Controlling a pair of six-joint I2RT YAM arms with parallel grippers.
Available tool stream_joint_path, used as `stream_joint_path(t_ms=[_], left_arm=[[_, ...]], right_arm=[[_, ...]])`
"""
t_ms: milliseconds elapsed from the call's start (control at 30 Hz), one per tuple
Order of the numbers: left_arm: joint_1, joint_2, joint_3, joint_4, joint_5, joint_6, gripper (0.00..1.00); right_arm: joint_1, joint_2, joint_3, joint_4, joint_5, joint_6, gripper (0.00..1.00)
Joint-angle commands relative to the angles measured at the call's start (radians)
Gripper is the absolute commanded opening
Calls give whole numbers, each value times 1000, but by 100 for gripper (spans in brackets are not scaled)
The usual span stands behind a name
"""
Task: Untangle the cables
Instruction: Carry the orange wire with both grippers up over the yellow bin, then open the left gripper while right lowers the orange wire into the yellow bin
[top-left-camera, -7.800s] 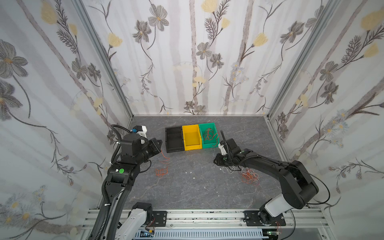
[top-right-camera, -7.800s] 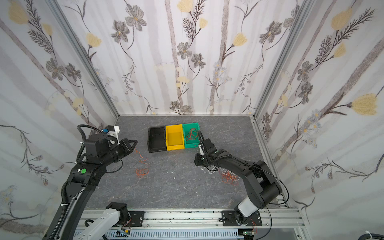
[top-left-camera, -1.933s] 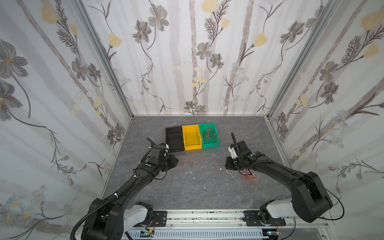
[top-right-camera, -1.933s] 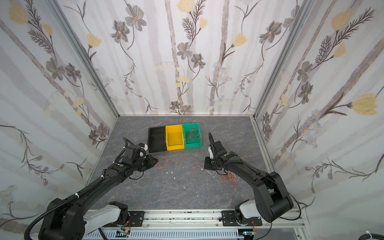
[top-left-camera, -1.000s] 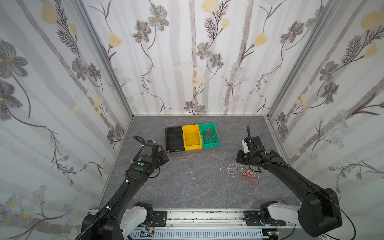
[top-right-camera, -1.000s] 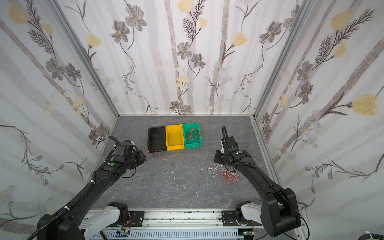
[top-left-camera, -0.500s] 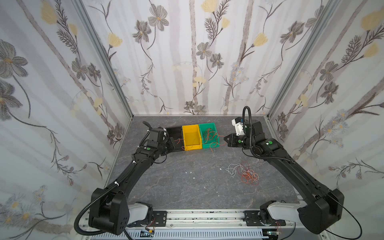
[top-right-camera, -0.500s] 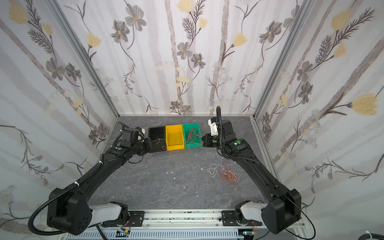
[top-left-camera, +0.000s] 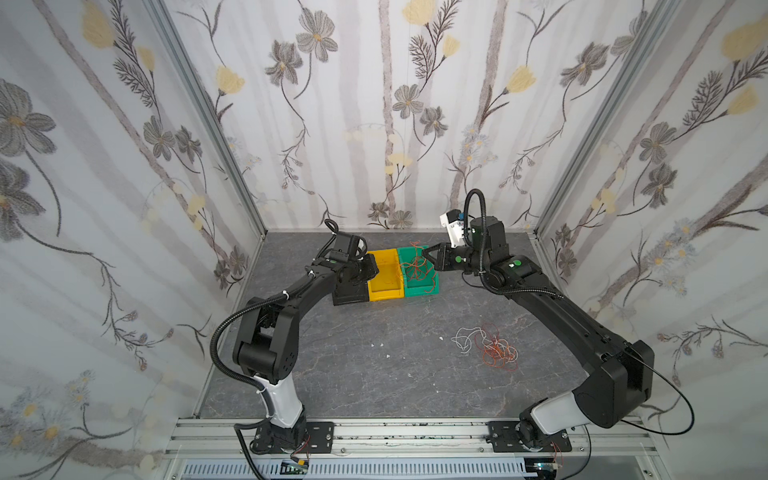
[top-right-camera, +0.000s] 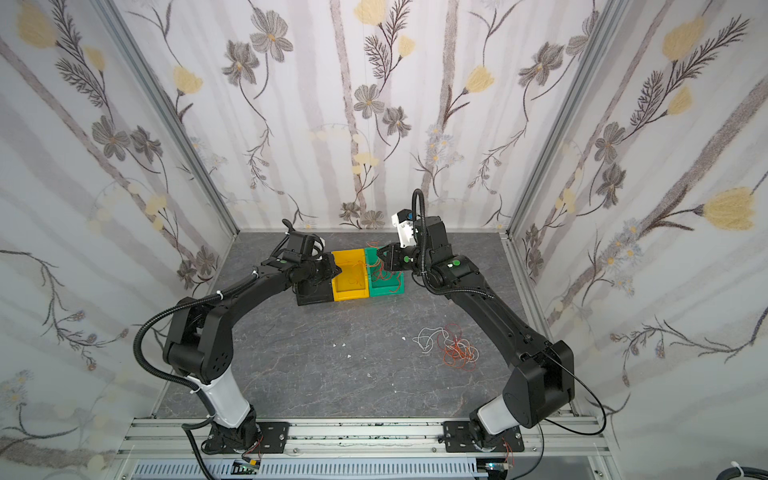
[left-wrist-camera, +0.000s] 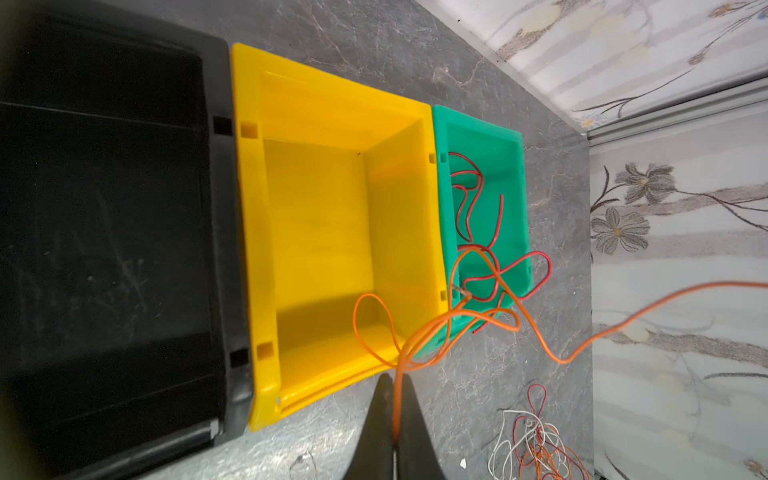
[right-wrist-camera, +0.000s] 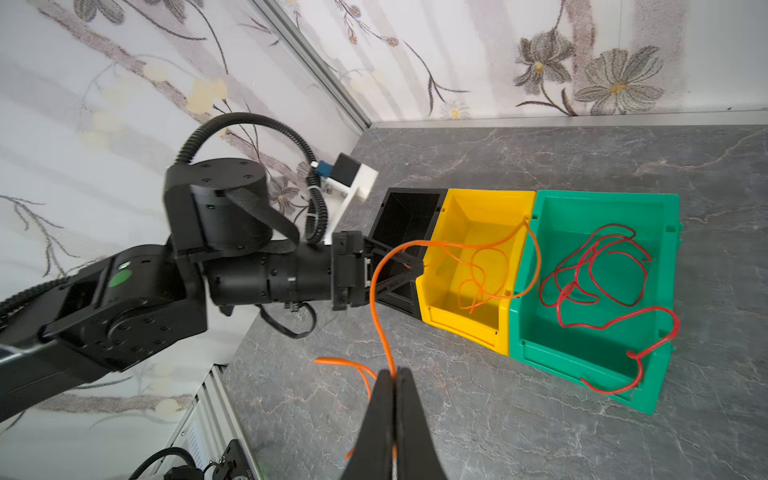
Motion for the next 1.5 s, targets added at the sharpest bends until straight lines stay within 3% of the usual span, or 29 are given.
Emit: stream_joint_path(t_ms=[0,200,467,700,900,1067,1300,1467], left_arm=[[-1,56,56,8,-2,-21,2],[0,117,136,-104,-109,-29,11],[15,152,161,-127,-18,-13,25],[56,53,60,-105,-30,-16,37],[100,-71,-32,-65,-12,-40,40],[138,-172,-105,-61,-16,-34,41],[157,-248,-187,-60,-14,-26,42],[168,-286,-217,-63,-19,-16,43]], right_arm=[[4,26,37,99,-68,11,0],[10,87,90,128,-135,16,0],[10,206,123,173,-176,51,0],[10,263,151,196,-229,74,0],[12,337,185,265,-316,142,0],[10,417,229,247,-277,169,0],[7,555,352,130,-122,149,0],[-3,653,427,110,-126,175,0]])
